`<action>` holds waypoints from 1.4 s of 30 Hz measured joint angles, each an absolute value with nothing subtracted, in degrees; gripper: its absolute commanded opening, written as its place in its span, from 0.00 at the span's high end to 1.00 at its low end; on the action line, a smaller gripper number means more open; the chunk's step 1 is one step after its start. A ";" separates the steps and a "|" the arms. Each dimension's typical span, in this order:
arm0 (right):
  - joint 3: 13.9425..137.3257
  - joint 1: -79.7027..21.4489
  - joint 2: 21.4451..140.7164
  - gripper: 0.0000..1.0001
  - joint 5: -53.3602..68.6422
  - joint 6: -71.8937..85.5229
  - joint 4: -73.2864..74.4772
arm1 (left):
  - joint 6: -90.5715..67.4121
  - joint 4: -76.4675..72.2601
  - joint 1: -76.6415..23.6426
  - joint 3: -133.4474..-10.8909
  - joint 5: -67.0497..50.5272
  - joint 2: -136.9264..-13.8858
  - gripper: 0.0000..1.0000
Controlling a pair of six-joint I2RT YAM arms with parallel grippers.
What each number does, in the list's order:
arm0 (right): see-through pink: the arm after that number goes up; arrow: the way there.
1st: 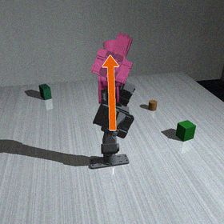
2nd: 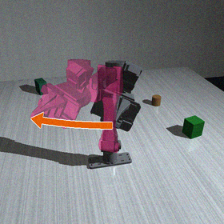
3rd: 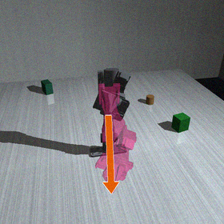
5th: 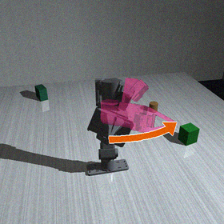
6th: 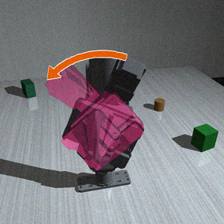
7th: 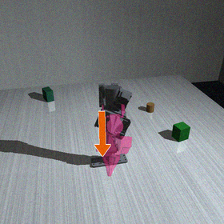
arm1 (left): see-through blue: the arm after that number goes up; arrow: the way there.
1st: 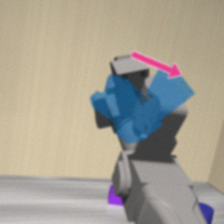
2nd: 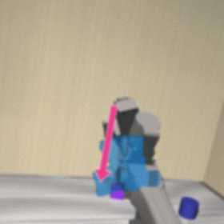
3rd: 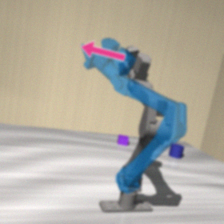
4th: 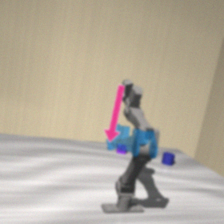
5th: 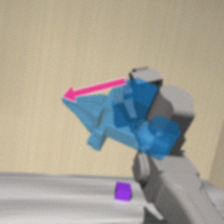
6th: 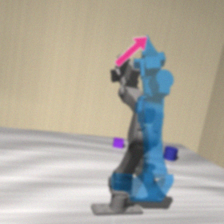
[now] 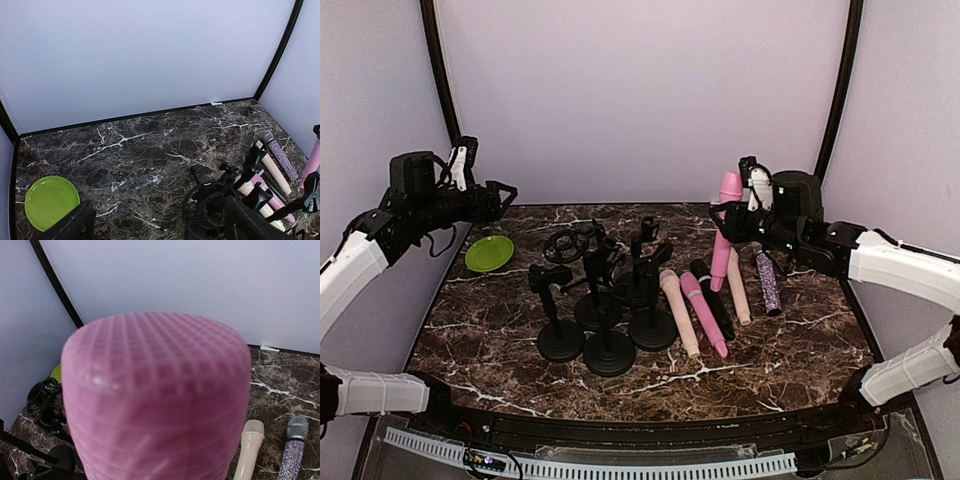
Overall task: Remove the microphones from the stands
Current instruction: Place the microphone at the center of the board.
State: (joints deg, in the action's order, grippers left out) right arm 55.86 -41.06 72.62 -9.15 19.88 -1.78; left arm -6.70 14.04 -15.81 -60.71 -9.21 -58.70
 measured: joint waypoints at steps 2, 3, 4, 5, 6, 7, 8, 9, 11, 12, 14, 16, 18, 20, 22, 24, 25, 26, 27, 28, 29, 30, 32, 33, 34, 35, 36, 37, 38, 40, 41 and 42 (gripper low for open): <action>55.66 -39.42 72.62 0.84 -9.30 20.43 0.78 | -6.66 13.93 -12.03 -60.40 -11.62 -60.03 0.08; 55.42 -38.54 72.73 0.84 -9.28 20.62 2.13 | -6.68 13.74 -10.72 -60.01 -12.19 -60.34 0.09; 55.31 -37.74 72.95 0.84 -9.26 20.78 3.79 | -6.61 13.28 -9.37 -59.13 -12.67 -60.47 0.09; 55.29 -36.91 73.49 0.84 -9.26 20.88 5.15 | -6.46 13.06 -8.36 -58.06 -12.64 -60.47 0.09; 55.33 -35.97 74.43 0.85 -9.10 20.95 6.57 | -6.15 12.71 -7.62 -56.84 -12.47 -60.42 0.09; 55.40 -35.31 75.37 0.85 -9.08 20.95 7.55 | -5.67 12.47 -7.29 -55.59 -12.23 -60.40 0.09; 55.72 -34.44 76.86 0.86 -8.93 20.95 9.17 | -5.13 12.38 -7.27 -54.46 -11.84 -60.40 0.09; 56.40 -33.54 78.83 0.87 -8.73 20.93 10.92 | -4.60 12.38 -7.27 -53.43 -11.42 -60.38 0.09; 58.06 -32.10 83.07 0.87 -8.73 20.78 14.02 | -3.27 12.51 -7.27 -52.10 -10.46 -60.23 0.09; 59.20 -31.57 85.49 0.87 -8.73 20.58 15.64 | -2.39 12.56 -7.27 -51.77 -9.78 -60.14 0.09; 61.43 -30.83 89.54 0.87 -8.78 20.14 18.50 | -0.86 12.40 -7.27 -51.62 -8.23 -59.70 0.09; 63.92 -30.61 93.03 0.86 -8.67 19.75 20.95 | 0.25 12.19 -7.27 -51.59 -7.09 -58.89 0.09; 66.13 -30.63 95.66 0.85 -8.60 19.27 22.65 | 1.15 11.94 -7.27 -51.59 -6.31 -58.02 0.09; 67.81 -30.65 97.45 0.83 -8.64 18.85 23.64 | 1.65 11.84 -7.27 -51.59 -5.85 -57.56 0.09; 69.08 -30.68 99.04 0.80 -8.69 18.50 24.10 | 2.09 11.79 -7.27 -51.59 -5.48 -57.30 0.09; 70.19 -30.65 100.79 0.77 -8.67 18.28 24.12 | 2.33 11.77 -7.27 -51.57 -5.48 -57.30 0.09; 70.61 -30.65 101.65 0.76 -8.67 18.20 24.12 | 2.37 11.75 -7.27 -51.57 -5.48 -57.30 0.09; 70.87 -30.65 102.43 0.75 -8.64 18.09 24.10 | 2.37 11.75 -7.27 -51.57 -5.50 -57.30 0.09; 71.05 -30.63 103.00 0.74 -8.62 18.06 24.08 | 2.37 11.70 -7.27 -51.57 -5.52 -57.30 0.09; 71.29 -30.63 103.68 0.73 -8.62 18.04 24.10 | 2.37 11.68 -7.27 -51.57 -5.52 -57.30 0.09; 71.57 -30.63 104.40 0.72 -8.62 18.02 24.03 | 2.39 11.68 -7.27 -51.55 -5.52 -57.30 0.09; 71.81 -30.61 105.03 0.71 -8.60 18.00 23.97 | 2.39 11.66 -7.27 -51.48 -5.52 -57.30 0.09; 72.18 -30.59 105.97 0.69 -8.58 17.98 23.79 | 2.39 11.64 -7.27 -51.35 -5.52 -57.30 0.09; 72.31 -30.57 106.34 0.68 -8.51 17.98 23.66 | 2.39 11.64 -7.27 -51.27 -5.52 -57.30 0.09; 72.40 -30.52 106.67 0.67 -8.36 17.98 23.46 | 2.39 11.64 -7.27 -51.22 -5.52 -57.30 0.09; 72.42 -30.48 106.96 0.66 -8.12 17.98 23.18 | 2.39 11.64 -7.27 -51.18 -5.52 -57.32 0.09; 72.42 -30.44 107.20 0.65 -7.66 17.98 22.90 | 2.39 11.64 -7.27 -51.18 -5.52 -57.32 0.09; 72.42 -30.37 107.44 0.64 -7.33 18.02 22.70 | 2.39 11.64 -7.27 -51.18 -5.52 -57.32 0.09; 72.42 -30.35 107.74 0.63 -7.05 18.02 22.35 | 2.39 11.64 -7.27 -51.16 -5.52 -57.32 0.09; 72.42 -30.35 108.31 0.60 -6.33 18.09 21.91 | 2.39 11.64 -7.27 -51.16 -5.52 -57.36 0.09; 72.42 -30.33 108.55 0.58 -6.11 18.11 21.69 | 2.42 11.64 -7.27 -51.16 -5.52 -57.41 0.09; 72.42 -30.33 108.84 0.57 -5.80 18.13 21.37 | 2.39 11.64 -7.27 -51.16 -5.52 -57.47 0.09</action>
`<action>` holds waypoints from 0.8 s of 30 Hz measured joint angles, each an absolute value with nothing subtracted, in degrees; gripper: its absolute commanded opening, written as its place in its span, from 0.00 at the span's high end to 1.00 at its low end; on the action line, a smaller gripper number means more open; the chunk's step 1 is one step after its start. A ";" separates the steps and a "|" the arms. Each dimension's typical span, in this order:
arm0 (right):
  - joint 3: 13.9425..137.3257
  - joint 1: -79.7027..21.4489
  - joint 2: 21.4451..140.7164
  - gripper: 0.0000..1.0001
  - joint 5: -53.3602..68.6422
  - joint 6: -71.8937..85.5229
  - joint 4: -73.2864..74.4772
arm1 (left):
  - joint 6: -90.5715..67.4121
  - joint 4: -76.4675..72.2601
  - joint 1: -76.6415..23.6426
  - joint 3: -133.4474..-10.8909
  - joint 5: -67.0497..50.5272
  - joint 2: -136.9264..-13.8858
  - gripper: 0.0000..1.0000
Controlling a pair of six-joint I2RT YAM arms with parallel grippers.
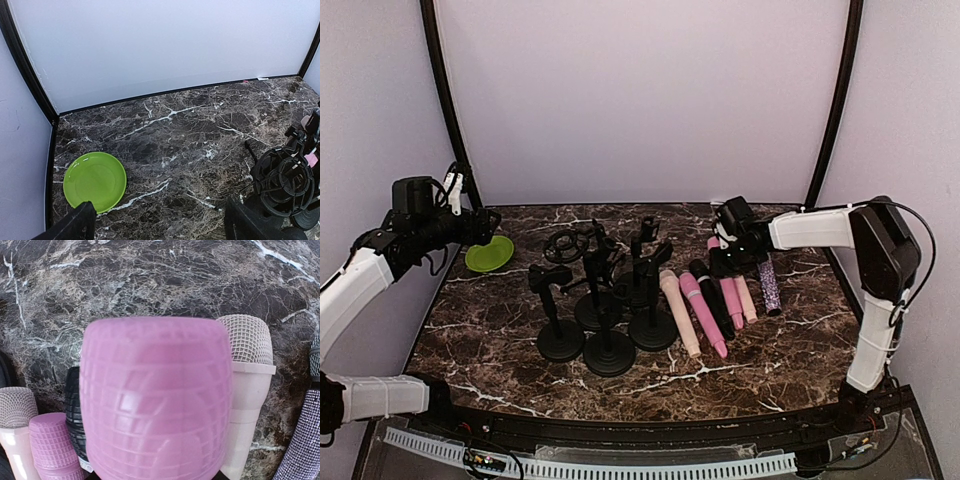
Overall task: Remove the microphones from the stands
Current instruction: Place the microphone at the center of the board.
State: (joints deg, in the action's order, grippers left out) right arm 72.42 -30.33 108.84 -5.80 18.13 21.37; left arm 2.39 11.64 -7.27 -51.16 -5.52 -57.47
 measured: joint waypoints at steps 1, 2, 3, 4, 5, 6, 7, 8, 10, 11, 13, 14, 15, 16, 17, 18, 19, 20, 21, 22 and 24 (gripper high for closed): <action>72.42 -30.33 109.10 0.56 -5.54 18.33 21.04 | 2.39 11.64 -7.27 -51.16 -5.52 -57.56 0.09; 72.42 -30.33 109.36 0.55 -5.13 18.37 20.60 | 2.39 11.64 -7.27 -51.16 -5.52 -57.69 0.09; 72.42 -30.33 109.54 0.54 -4.89 18.57 20.40 | 2.42 11.64 -7.27 -51.16 -5.52 -57.82 0.09; 72.42 -30.33 109.71 0.53 -4.60 18.72 20.08 | 2.42 11.64 -7.27 -51.16 -5.52 -57.95 0.09; 72.42 -30.28 109.82 0.52 -4.14 18.83 19.77 | 2.42 11.64 -7.27 -51.16 -5.52 -58.06 0.09; 72.42 -30.20 109.84 0.51 -3.77 19.03 19.49 | 2.42 11.66 -7.27 -51.16 -5.50 -58.13 0.09; 72.42 -30.15 109.89 0.50 -3.51 19.18 19.27 | 2.42 11.66 -7.27 -51.16 -5.50 -58.17 0.09; 72.42 -30.15 109.89 0.48 -3.33 19.22 19.11 | 2.44 11.66 -7.27 -51.16 -5.50 -58.17 0.09; 72.42 -30.09 109.89 0.45 -2.79 19.55 18.79 | 2.46 11.66 -7.27 -51.16 -5.48 -58.17 0.09; 72.42 -30.04 109.89 0.45 -2.50 19.73 18.61 | 2.50 11.66 -7.27 -51.16 -5.48 -58.17 0.09; 72.40 -30.04 109.89 0.44 -2.11 19.97 18.22 | 2.61 11.66 -7.27 -51.16 -5.48 -58.17 0.09; 72.40 -30.04 109.89 0.44 -1.91 20.05 18.04 | 2.63 11.66 -7.27 -51.16 -5.48 -58.17 0.09; 72.40 -30.04 109.89 0.44 -1.72 20.08 17.93 | 2.66 11.66 -7.27 -51.16 -5.48 -58.17 0.09; 72.36 -30.04 109.89 0.44 -1.54 20.12 17.78 | 2.66 11.66 -7.27 -51.16 -5.48 -58.17 0.10; 72.29 -30.04 109.89 0.42 -1.41 20.18 17.61 | 2.66 11.66 -7.27 -51.16 -5.45 -58.17 0.10; 72.25 -30.02 109.89 0.38 -1.34 20.25 17.47 | 2.66 11.66 -7.27 -51.16 -5.34 -58.17 0.10; 72.16 -30.02 109.84 0.34 -1.28 20.25 17.26 | 2.66 11.66 -7.27 -51.16 -5.26 -58.17 0.11; 72.05 -30.00 109.78 0.31 -1.21 20.51 17.08 | 2.61 11.66 -7.27 -51.16 -5.10 -58.17 0.11; 71.94 -30.00 109.58 0.28 -1.04 20.43 17.04 | 2.39 11.68 -7.27 -51.16 -4.99 -58.17 0.12; 71.83 -30.00 109.34 0.24 -0.73 20.32 16.97 | 2.24 11.70 -7.27 -51.16 -4.86 -58.17 0.12; 71.66 -30.00 108.49 0.20 0.01 20.21 16.78 | 0.84 11.86 -7.27 -51.16 -4.78 -58.11 0.12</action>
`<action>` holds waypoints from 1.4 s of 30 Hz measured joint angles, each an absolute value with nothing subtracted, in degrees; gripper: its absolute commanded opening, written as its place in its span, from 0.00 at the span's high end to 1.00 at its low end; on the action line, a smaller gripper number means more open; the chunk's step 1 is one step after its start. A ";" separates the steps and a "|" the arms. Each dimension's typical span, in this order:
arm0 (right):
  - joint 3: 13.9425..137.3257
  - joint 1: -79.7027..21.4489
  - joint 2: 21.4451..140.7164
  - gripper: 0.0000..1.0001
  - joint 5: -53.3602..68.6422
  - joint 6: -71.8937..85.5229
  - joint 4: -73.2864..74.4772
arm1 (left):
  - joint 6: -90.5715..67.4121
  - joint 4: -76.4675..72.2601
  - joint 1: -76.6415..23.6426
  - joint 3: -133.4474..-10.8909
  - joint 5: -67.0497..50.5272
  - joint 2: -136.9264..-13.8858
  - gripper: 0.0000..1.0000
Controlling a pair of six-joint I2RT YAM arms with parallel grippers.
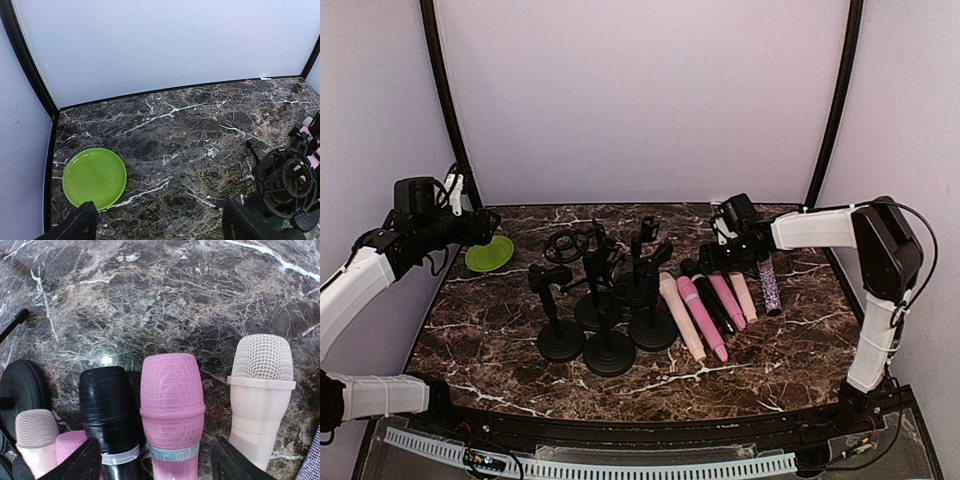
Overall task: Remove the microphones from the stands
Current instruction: Place the microphone at the center of the board, then reset both arms
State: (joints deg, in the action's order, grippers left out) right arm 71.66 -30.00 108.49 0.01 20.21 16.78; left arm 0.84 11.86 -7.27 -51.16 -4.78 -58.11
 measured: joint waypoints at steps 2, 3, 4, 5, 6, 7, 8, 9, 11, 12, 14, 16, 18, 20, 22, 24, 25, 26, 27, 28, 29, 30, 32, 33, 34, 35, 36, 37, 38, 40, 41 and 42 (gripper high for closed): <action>71.09 -30.00 106.78 0.17 0.30 20.14 16.43 | -0.86 12.10 -7.27 -51.09 -4.78 -57.93 0.10; 70.74 -30.00 105.82 0.16 0.30 20.18 16.25 | -2.09 11.99 -7.27 -50.78 -4.75 -57.67 0.09; 70.26 -30.00 104.42 0.15 0.30 20.10 15.92 | -3.57 11.88 -7.27 -50.17 -4.56 -57.21 0.08; 69.65 -30.00 102.87 0.14 0.34 20.03 15.42 | -4.69 11.62 -7.27 -49.47 -3.99 -56.82 0.07; 68.99 -30.00 101.21 0.13 0.38 19.99 14.81 | -5.50 11.42 -7.27 -48.80 -3.60 -56.49 0.06; 68.45 -29.98 99.88 0.11 0.45 19.99 14.20 | -6.83 10.70 -7.27 -47.68 -2.79 -56.21 0.06; 67.44 -29.91 98.02 0.10 0.49 19.97 13.08 | -7.77 9.91 -7.27 -46.65 -1.98 -56.16 0.05; 66.43 -29.82 96.18 0.09 0.58 19.94 12.08 | -8.45 9.43 -7.27 -45.82 -1.28 -56.27 0.05; 63.59 -29.34 92.14 0.07 0.84 19.62 9.02 | -9.61 7.44 -7.27 -44.03 0.71 -57.34 0.05; 61.93 -28.86 90.17 0.06 0.97 19.46 7.44 | -9.85 6.17 -7.27 -43.40 1.65 -58.52 0.05; 58.33 -27.14 86.50 0.04 1.17 19.29 3.97 | -9.98 3.86 -7.27 -43.09 3.11 -61.56 0.05; 54.94 -24.67 83.72 0.03 1.39 19.38 0.58 | -9.89 1.48 -7.20 -43.09 4.23 -64.53 0.05; 50.61 -21.02 81.21 0.03 1.91 19.66 -4.16 | -9.61 -1.06 -6.85 -43.09 5.02 -67.55 0.05; 46.48 -16.95 79.53 0.03 2.00 20.10 -8.36 | -9.06 -4.34 -5.91 -42.89 5.06 -70.06 0.05; 43.46 -13.50 79.15 0.03 1.87 20.32 -11.88 | -8.47 -8.62 -4.43 -41.87 4.40 -71.44 0.05; 40.56 -10.11 79.15 0.03 1.56 20.53 -15.14 | -7.86 -14.00 -2.17 -39.70 2.59 -72.20 0.05; 39.09 -8.43 79.13 0.03 1.50 20.64 -16.73 | -7.62 -16.60 -0.78 -38.24 1.65 -72.38 0.05; 37.71 -6.90 79.09 0.03 1.45 20.69 -18.26 | -7.42 -18.94 0.56 -36.64 0.56 -72.53 0.05; 36.01 -5.74 78.87 0.03 1.37 20.67 -20.03 | -7.20 -20.82 1.69 -35.35 -0.34 -72.69 0.05; 35.29 -4.32 78.67 0.03 1.19 20.64 -20.64 | -6.76 -24.25 3.33 -32.77 -1.85 -72.99 0.05; 33.95 -2.92 78.06 0.03 0.71 20.43 -22.02 | -6.66 -24.84 4.16 -32.27 -2.11 -73.08 0.05; 32.51 -1.58 77.10 0.02 0.10 20.14 -23.18 | -6.44 -27.11 5.61 -30.76 -2.74 -73.32 0.05; 29.91 0.58 74.94 0.01 -1.15 19.38 -25.39 | -6.20 -30.79 7.79 -27.70 -3.75 -73.36 0.05; 28.40 1.65 73.73 0.01 -1.65 18.85 -27.03 | -6.17 -32.42 8.45 -26.41 -4.08 -73.34 0.05; 27.03 2.52 72.60 0.01 -2.52 18.37 -28.47 | -6.17 -34.11 9.13 -24.88 -4.40 -73.23 0.05; 25.69 3.22 71.77 0.01 -3.38 17.96 -30.22 | -6.17 -35.70 9.50 -23.42 -4.91 -73.10 0.05; 24.60 3.62 71.29 0.01 -3.92 17.67 -31.59 | -6.17 -37.71 9.61 -21.76 -5.58 -72.95 0.05; 23.07 3.90 70.91 0.01 -4.73 17.37 -33.76 | -6.17 -38.98 9.61 -20.64 -6.11 -72.88 0.05; 22.02 3.95 70.85 0.01 -5.28 17.15 -35.05 | -6.11 -40.88 9.61 -19.35 -6.81 -72.88 0.05; 20.69 4.08 71.13 0.01 -6.35 16.82 -36.80 | -5.72 -45.25 9.61 -16.91 -8.08 -73.03 0.05; 20.38 4.10 71.33 0.01 -6.76 16.75 -37.39 | -5.41 -47.68 9.61 -15.79 -8.54 -73.30 0.05; 20.12 4.08 71.57 0.01 -7.42 16.58 -38.17 | -5.10 -50.00 9.61 -14.81 -8.86 -73.84 0.05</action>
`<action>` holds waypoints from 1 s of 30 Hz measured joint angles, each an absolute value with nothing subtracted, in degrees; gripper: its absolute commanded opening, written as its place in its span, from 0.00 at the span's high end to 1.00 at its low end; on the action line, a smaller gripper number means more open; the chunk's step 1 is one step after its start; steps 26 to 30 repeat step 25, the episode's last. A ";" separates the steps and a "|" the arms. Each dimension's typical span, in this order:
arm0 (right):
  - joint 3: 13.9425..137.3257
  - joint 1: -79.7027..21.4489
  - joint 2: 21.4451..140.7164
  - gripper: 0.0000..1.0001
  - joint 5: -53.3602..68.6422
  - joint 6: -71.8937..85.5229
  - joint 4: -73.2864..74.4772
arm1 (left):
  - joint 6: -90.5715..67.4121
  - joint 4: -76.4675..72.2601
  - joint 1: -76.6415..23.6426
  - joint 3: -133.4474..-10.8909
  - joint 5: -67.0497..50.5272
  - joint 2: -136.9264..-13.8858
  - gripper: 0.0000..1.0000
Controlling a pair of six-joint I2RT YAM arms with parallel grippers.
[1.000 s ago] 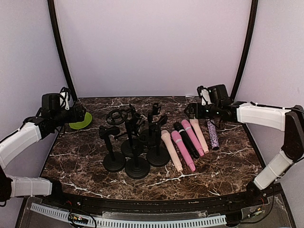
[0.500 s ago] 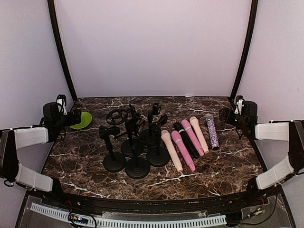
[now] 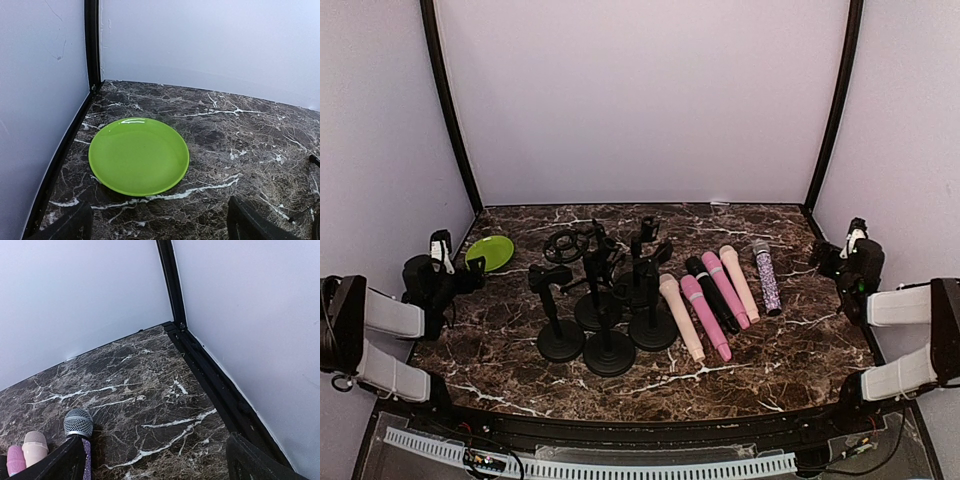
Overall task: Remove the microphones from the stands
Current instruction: Reset both arms
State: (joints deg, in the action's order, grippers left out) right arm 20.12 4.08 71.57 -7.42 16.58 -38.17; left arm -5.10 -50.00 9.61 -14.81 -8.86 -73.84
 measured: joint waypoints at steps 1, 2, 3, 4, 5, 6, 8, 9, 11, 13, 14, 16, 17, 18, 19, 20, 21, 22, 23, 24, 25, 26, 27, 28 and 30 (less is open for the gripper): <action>19.73 4.10 71.75 0.01 -7.86 16.40 -39.33 | -4.86 -51.66 9.61 -14.15 -8.99 -74.32 0.05; 19.05 4.10 71.85 0.01 -8.32 16.10 -41.01 | -4.51 -53.25 9.61 -13.52 -9.02 -75.05 0.05; 18.28 4.10 71.90 0.01 -8.82 15.75 -42.65 | -4.27 -54.04 9.61 -13.21 -9.04 -75.50 0.05; 17.32 4.10 72.03 0.01 -9.28 15.25 -44.62 | -3.99 -54.83 9.61 -13.02 -9.04 -75.92 0.05; 16.43 4.10 72.25 0.01 -9.74 14.79 -46.19 | -3.73 -55.46 9.61 -12.93 -9.04 -76.14 0.05; 15.62 4.08 72.71 0.01 -10.24 14.11 -47.77 | -3.60 -55.96 9.61 -12.91 -9.04 -76.20 0.05; 14.48 3.68 74.24 0.01 -11.07 12.97 -51.03 | -3.40 -57.36 9.61 -12.91 -8.99 -76.27 0.05; 13.82 3.29 75.50 0.01 -11.79 12.03 -53.43 | -3.36 -57.98 9.61 -12.91 -8.95 -76.36 0.05; 13.30 2.11 77.06 0.01 -13.23 10.44 -55.37 | -3.38 -58.65 9.61 -12.93 -8.47 -76.69 0.05; 12.82 1.17 77.28 0.01 -14.06 9.23 -57.06 | -3.44 -58.63 9.61 -13.08 -7.75 -77.12 0.05; 12.38 0.75 77.21 0.01 -14.44 8.62 -58.39 | -3.46 -58.57 9.61 -13.21 -7.31 -77.41 0.05; 11.42 -0.16 76.90 0.01 -15.40 7.75 -60.58 | -3.60 -58.39 9.61 -13.45 -6.59 -77.60 0.05; 10.92 -0.54 76.66 0.01 -15.90 7.44 -61.43 | -3.64 -58.43 9.61 -13.47 -6.31 -77.60 0.05; 10.66 -0.84 76.55 0.01 -16.14 7.25 -61.91 | -3.68 -58.43 9.61 -13.47 -6.07 -77.60 0.05; 10.46 -1.10 76.49 0.01 -16.47 7.05 -62.61 | -3.70 -58.41 9.61 -13.47 -5.63 -77.60 0.05; 10.41 -1.15 76.49 0.01 -16.60 6.85 -62.92 | -3.73 -58.43 9.61 -13.47 -5.43 -77.60 0.06; 10.41 -1.26 76.49 0.01 -16.67 6.59 -63.29 | -3.75 -58.46 9.61 -13.47 -5.26 -77.60 0.06; 10.41 -1.37 76.49 0.01 -16.78 6.42 -63.59 | -3.77 -58.43 9.61 -13.47 -5.15 -77.60 0.06; 10.41 -1.50 76.49 0.01 -16.82 6.26 -63.88 | -3.79 -58.43 9.61 -13.47 -5.08 -77.60 0.06; 10.41 -1.54 76.49 0.01 -16.84 6.20 -64.05 | -3.84 -58.48 9.61 -13.47 -5.08 -77.60 0.06; 10.41 -1.61 76.49 0.01 -16.91 6.11 -64.25 | -3.88 -58.46 9.61 -13.47 -5.08 -77.60 0.06; 10.41 -1.61 76.49 0.01 -16.91 6.11 -64.25 | -3.88 -58.46 9.61 -13.47 -5.08 -77.60 0.06; 10.41 -1.61 76.49 0.01 -16.91 6.11 -64.25 | -3.88 -58.46 9.61 -13.47 -5.08 -77.60 0.06; 10.41 -1.61 76.49 0.01 -16.91 6.11 -64.25 | -3.88 -58.46 9.61 -13.47 -5.08 -77.60 0.06; 10.41 -1.61 76.49 0.01 -16.91 6.11 -64.25 | -3.88 -58.46 9.61 -13.47 -5.08 -77.60 0.06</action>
